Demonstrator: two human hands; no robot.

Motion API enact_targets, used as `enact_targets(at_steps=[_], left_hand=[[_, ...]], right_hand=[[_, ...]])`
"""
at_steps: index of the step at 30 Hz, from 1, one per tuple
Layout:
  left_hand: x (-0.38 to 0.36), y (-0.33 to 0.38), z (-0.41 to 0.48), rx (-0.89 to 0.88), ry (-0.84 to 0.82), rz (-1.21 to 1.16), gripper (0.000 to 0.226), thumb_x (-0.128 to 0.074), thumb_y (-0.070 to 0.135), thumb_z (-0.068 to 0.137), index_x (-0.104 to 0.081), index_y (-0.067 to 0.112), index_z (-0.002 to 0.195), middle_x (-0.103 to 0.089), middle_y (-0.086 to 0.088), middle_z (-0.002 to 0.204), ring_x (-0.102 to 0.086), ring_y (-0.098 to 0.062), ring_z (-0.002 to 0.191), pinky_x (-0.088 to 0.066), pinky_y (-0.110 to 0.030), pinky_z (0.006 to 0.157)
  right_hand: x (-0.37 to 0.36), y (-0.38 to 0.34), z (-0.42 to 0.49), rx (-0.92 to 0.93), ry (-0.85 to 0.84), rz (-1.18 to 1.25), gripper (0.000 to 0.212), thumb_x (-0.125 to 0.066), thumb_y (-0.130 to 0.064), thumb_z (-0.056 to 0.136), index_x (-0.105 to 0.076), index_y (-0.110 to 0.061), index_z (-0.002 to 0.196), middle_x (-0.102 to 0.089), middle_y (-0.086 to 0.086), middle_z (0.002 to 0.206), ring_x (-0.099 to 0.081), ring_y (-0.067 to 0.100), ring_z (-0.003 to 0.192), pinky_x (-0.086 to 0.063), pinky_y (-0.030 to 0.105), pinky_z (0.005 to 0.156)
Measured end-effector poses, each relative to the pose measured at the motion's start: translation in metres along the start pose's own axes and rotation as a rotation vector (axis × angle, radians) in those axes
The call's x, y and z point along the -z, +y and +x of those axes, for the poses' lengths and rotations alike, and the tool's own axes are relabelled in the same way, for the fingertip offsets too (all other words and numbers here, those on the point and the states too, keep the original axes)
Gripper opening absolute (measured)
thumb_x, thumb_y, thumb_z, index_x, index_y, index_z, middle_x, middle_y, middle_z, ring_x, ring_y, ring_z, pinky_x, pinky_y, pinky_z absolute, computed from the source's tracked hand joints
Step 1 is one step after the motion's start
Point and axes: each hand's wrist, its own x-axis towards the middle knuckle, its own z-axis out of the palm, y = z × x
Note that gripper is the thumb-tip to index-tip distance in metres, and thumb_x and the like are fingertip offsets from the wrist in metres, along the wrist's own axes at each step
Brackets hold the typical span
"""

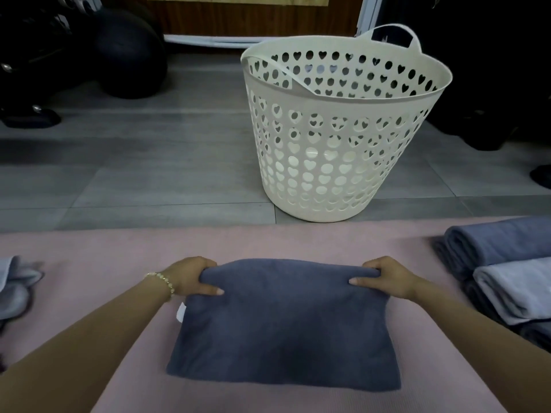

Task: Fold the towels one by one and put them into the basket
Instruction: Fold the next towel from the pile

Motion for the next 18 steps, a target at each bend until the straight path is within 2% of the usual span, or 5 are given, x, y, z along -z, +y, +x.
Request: enact_targets(at_steps=[4,6,11,14,18], left_hand=[[0.013,0.021,-0.026,0.124,0.019,-0.428,0.047,-0.063,0.057,0.079,-0.075,0.012,0.081,-0.075,0.005,0.083,-0.07,-0.008,0.08,-0.053,-0.022,0.077],[0.024,0.03,-0.032,0.125,0.22,-0.489,0.053,-0.057,0.062,0.075,-0.071,0.011,0.069,-0.069,0.008,0.073,-0.062,-0.007,0.069,-0.047,-0.02,0.069],[0.06,0.063,-0.036,-0.007,0.7,-0.677,0.054,-0.055,0.052,0.086,-0.07,0.0,0.078,-0.06,0.0,0.074,-0.051,-0.006,0.068,-0.044,-0.02,0.063],[0.068,0.082,-0.043,-0.141,0.814,-0.656,0.048,-0.055,0.039,0.092,-0.066,-0.005,0.075,-0.056,-0.002,0.069,-0.047,-0.003,0.065,-0.042,-0.016,0.058],[0.034,0.057,-0.068,-0.211,0.743,-0.42,0.044,-0.062,0.031,0.089,-0.053,0.009,0.052,-0.045,0.011,0.056,-0.038,-0.002,0.055,-0.032,-0.02,0.053]], right_hand=[[0.016,-0.017,-0.021,-0.149,-0.086,0.26,0.04,-0.072,-0.052,0.073,-0.07,-0.012,0.071,-0.067,-0.002,0.071,-0.059,0.008,0.067,-0.044,0.02,0.065],[0.023,-0.025,-0.028,-0.132,-0.017,0.332,0.042,-0.069,-0.054,0.075,-0.075,-0.013,0.072,-0.072,-0.002,0.078,-0.063,0.01,0.073,-0.045,0.021,0.069],[0.048,-0.066,-0.034,-0.015,0.315,0.567,0.055,-0.071,-0.061,0.068,-0.076,-0.01,0.087,-0.074,0.01,0.099,-0.067,0.019,0.088,-0.049,0.033,0.085],[0.056,-0.083,-0.045,0.071,0.359,0.552,0.071,-0.073,-0.07,0.052,-0.075,-0.008,0.086,-0.074,0.009,0.092,-0.064,0.016,0.083,-0.048,0.031,0.08],[0.031,-0.057,-0.08,0.057,0.291,0.342,0.055,-0.068,-0.048,0.076,-0.068,0.007,0.084,-0.062,0.001,0.077,-0.053,0.01,0.073,-0.041,0.013,0.064]])
